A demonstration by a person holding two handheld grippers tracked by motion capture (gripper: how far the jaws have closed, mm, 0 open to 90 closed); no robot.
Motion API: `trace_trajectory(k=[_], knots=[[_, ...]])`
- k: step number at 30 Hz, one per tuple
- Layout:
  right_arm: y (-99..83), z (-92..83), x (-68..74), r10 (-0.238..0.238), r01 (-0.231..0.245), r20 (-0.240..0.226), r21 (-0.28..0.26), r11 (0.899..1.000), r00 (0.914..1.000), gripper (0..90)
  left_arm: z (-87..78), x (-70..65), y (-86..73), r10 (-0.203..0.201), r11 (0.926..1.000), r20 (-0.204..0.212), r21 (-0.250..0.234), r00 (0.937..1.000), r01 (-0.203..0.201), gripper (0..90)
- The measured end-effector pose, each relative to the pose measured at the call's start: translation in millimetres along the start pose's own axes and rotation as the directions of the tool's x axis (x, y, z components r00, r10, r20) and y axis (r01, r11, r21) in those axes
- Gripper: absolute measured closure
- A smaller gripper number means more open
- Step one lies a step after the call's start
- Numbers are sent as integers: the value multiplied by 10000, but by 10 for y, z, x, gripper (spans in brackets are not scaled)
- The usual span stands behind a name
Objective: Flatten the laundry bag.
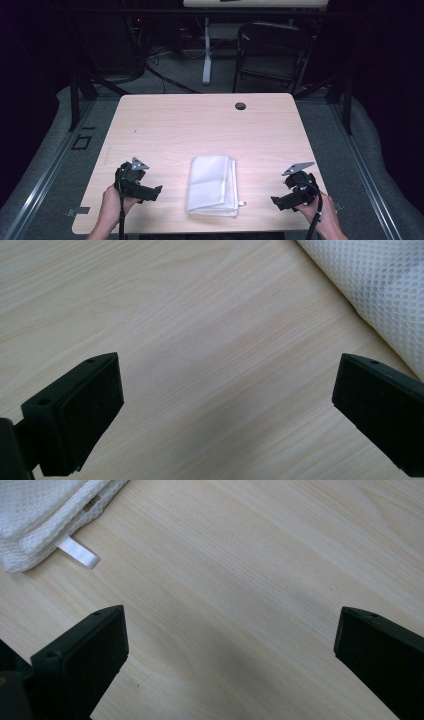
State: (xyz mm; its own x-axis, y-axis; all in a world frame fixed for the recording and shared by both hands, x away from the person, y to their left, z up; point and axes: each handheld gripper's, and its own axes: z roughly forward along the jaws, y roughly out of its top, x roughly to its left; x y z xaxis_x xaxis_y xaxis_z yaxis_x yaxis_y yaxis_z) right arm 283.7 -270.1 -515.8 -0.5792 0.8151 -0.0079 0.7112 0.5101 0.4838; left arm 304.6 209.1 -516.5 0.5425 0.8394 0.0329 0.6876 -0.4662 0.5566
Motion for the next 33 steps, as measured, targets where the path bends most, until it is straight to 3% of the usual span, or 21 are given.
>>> trace_trajectory(k=[5,11,13,20,22,27,29,33], knots=[[-2,10,-9,123,-123,-92,-23,9999,9999,16,9,-33,17,125,9999,23,36,9999,-125,1],[28,33,-19,-111,112,-141,128,9999,9998,24,-10,-67,17,143,9999,169,75,9998,-144,1],[28,43,-3,-7,9,-335,50,10000,9994,27,-11,-87,23,104,9999,142,-14,9998,-104,1],[16,4,26,-1,2,-261,34,10000,9997,32,-49,-172,82,177,9993,181,-346,9997,-171,0],[13,-3,32,154,-155,-359,-28,9999,9992,35,-37,-205,94,412,9988,320,-261,9986,-404,0],[77,30,30,37,-35,-263,92,10000,9996,36,-48,-333,122,788,9964,644,-358,9948,-766,0],[81,57,41,86,-85,-478,31,10000,9988,38,-68,-395,132,972,9949,691,-343,9929,-950,0],[78,53,50,38,-34,-348,103,9999,9994,40,-81,-509,131,1187,9927,905,-344,9888,-1160,0]])
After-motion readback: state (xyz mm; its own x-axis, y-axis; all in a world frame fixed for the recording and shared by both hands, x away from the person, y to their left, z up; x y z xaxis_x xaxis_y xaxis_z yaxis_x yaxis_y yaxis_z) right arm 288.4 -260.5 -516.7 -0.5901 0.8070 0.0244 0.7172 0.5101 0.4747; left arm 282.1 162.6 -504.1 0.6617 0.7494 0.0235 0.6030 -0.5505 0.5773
